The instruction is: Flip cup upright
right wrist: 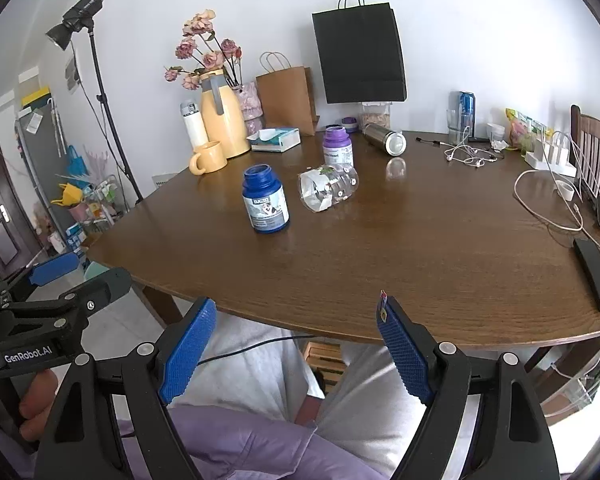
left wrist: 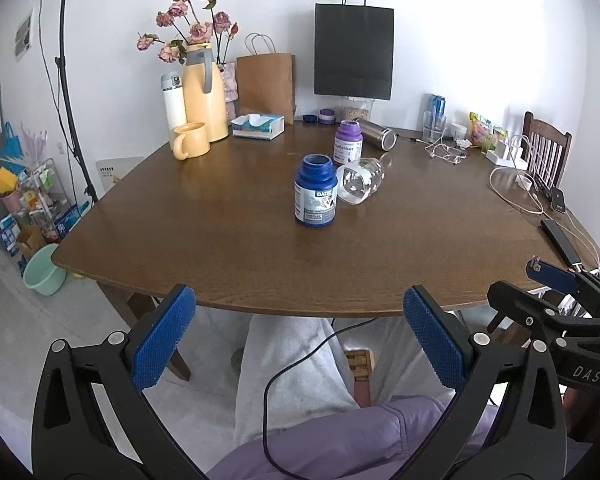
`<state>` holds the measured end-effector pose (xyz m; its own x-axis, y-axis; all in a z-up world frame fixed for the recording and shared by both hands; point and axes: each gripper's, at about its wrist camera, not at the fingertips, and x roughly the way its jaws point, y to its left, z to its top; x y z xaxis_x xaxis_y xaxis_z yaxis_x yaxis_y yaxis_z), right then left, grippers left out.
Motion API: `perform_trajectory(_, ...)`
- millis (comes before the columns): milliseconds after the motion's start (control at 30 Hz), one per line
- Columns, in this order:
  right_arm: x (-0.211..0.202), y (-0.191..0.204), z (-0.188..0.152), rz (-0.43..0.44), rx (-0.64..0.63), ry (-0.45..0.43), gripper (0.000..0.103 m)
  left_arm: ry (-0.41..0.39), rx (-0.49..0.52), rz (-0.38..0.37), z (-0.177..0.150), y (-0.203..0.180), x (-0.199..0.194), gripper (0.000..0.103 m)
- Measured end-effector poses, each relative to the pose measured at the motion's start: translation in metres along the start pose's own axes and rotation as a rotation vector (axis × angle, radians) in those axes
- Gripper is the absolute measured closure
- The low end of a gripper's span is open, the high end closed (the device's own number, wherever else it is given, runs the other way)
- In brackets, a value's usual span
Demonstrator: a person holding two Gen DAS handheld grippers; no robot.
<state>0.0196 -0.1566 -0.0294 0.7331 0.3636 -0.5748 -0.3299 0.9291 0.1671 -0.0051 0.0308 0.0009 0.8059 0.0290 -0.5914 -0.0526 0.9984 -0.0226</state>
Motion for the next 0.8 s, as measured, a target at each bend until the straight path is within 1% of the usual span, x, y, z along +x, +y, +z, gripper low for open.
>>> perform_trajectory(300, -0.0007, -0.0001, 0.001, -0.003, -0.006, -0.005, 0.017, 0.005, -0.002, -0.002, -0.0012, -0.0009, -0.001, 0.0)
perform_trajectory(800, -0.0041, 0.0063, -0.0029, 0.003, -0.024, -0.017, 0.017, -0.012, 0.0, -0.001, 0.0026, 0.0046, -0.0021, 0.0)
